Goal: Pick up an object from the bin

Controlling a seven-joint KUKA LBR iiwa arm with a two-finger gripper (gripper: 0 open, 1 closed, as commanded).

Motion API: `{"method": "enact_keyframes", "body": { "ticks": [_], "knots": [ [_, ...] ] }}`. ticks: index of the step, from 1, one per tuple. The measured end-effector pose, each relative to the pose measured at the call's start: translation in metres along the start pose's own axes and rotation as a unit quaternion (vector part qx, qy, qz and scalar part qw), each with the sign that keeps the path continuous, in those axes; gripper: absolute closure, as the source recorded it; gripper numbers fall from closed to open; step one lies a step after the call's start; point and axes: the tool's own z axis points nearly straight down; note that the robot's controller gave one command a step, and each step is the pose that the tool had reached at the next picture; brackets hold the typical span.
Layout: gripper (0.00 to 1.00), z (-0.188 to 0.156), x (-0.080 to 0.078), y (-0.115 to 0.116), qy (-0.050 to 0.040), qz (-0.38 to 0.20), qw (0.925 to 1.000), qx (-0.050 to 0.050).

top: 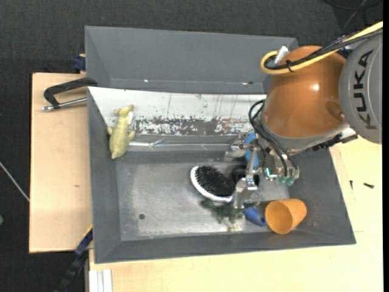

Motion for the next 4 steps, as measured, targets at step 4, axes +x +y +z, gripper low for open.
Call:
{"method": "enact_keyframes", "body": {
  "ticks": [4],
  "knots": [
    [0.0,0.154,0.007,-0.05,-0.0048,0.231,0.973,0.0]
  ]
}}
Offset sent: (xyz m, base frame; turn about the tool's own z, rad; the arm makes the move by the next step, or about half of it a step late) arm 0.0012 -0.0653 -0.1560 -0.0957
